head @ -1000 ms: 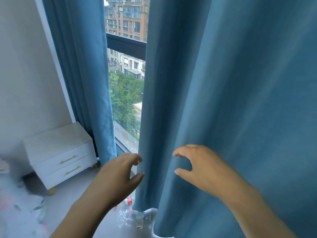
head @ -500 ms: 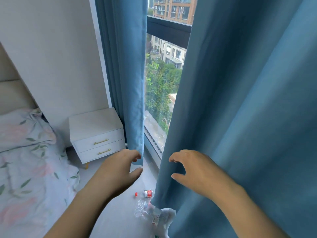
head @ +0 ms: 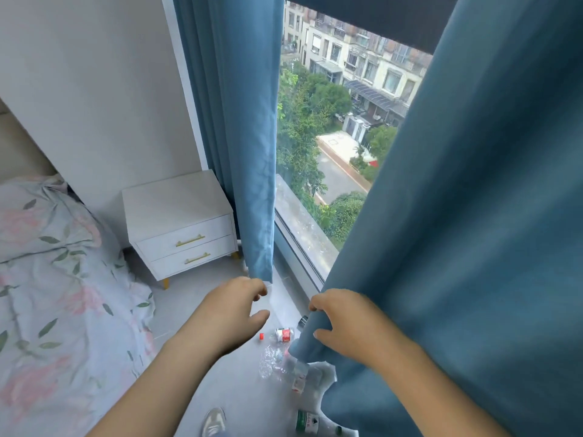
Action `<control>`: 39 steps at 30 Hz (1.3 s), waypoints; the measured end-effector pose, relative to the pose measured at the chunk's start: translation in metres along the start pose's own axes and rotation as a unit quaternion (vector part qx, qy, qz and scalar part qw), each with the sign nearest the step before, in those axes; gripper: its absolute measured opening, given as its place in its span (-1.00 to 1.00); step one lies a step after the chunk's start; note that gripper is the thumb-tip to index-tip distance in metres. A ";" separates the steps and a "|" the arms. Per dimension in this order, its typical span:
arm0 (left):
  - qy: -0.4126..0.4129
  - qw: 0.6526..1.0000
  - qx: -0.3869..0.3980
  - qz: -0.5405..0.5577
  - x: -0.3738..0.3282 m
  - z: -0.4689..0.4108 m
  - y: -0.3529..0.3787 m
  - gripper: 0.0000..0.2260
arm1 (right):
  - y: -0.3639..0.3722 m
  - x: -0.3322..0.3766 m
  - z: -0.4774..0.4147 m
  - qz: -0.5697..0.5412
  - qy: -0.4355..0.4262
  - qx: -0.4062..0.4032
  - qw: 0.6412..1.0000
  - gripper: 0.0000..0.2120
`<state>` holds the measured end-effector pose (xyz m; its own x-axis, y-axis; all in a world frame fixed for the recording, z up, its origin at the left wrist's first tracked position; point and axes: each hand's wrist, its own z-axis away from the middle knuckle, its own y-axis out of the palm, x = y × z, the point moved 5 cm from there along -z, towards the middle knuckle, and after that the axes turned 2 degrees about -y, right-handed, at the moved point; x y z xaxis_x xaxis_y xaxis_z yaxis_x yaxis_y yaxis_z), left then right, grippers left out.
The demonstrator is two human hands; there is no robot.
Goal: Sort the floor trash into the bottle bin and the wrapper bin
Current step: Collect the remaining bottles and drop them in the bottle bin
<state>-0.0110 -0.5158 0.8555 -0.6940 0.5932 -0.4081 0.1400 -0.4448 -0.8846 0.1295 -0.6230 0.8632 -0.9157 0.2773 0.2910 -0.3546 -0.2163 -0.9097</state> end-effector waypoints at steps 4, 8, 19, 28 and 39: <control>0.020 0.999 0.033 -0.009 0.035 -0.037 0.008 -0.73 | 0.026 0.004 -0.042 0.013 0.027 0.028 0.999 -0.65; 0.029 0.996 0.081 -0.015 0.071 -0.072 0.027 -0.71 | 0.057 0.002 -0.083 0.014 0.057 0.058 0.997 -0.66; -0.015 0.988 0.151 -0.039 0.148 -0.150 0.141 -0.75 | 0.167 -0.047 -0.188 -0.015 0.094 0.078 0.992 -0.71; -0.022 0.982 0.179 -0.061 0.217 -0.228 0.312 -0.74 | 0.329 -0.135 -0.277 -0.004 0.117 0.079 0.990 -0.75; 0.045 0.973 0.156 -0.165 0.313 -0.348 0.560 -0.72 | 0.584 -0.254 -0.396 0.070 0.115 0.105 0.985 -0.67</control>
<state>0.0960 -0.3459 0.1544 -0.5978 0.7885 -0.1447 -0.3105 -0.3941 -0.8650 0.2305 -0.4493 0.1410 -0.8999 0.4306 0.0695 -0.2806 -0.4493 -0.8482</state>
